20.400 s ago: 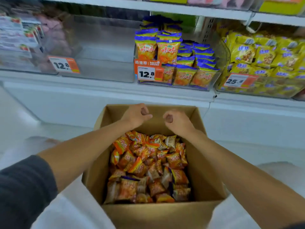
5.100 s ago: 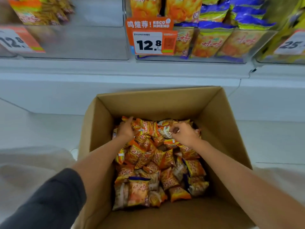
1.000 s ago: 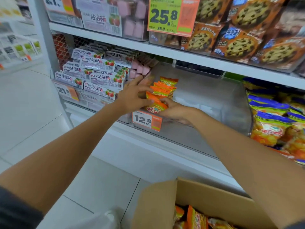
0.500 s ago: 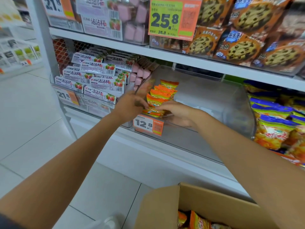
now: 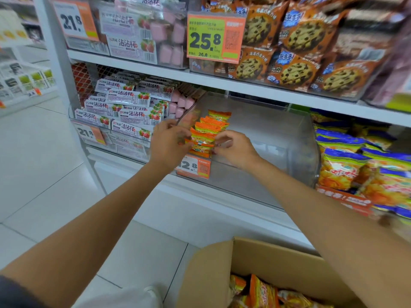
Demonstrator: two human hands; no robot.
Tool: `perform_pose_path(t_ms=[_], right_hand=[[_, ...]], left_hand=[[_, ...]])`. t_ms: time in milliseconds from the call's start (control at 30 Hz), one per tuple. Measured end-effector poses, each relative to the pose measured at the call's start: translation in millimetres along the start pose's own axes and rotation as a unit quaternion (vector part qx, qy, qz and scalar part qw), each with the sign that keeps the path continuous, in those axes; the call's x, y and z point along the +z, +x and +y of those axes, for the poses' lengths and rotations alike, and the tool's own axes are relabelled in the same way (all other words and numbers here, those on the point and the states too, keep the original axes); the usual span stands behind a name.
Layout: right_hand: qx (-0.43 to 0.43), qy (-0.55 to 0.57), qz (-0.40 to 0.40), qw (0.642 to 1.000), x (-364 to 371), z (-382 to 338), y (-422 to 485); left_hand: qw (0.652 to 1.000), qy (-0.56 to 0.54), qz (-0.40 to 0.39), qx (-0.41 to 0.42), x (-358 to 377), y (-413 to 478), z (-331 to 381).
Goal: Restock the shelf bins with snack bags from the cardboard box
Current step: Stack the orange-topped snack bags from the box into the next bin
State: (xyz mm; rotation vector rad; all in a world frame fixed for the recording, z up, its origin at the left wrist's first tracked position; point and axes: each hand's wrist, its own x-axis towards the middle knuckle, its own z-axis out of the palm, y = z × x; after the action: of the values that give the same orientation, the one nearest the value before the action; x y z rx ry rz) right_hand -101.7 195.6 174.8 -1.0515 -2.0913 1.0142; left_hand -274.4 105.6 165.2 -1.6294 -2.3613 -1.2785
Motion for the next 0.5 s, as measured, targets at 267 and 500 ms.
perform_pose_path(t_ms=[267,500], right_hand=[[-0.061,-0.116,0.079,0.988,-38,44,-114],[0.114,-0.146,-0.023,0.982,-68,148,-245]], left_hand=[[0.988,-0.111,-0.101,0.025,36,-80,80],[0.933,-0.101,-0.335,-0.081,126,-210,105]])
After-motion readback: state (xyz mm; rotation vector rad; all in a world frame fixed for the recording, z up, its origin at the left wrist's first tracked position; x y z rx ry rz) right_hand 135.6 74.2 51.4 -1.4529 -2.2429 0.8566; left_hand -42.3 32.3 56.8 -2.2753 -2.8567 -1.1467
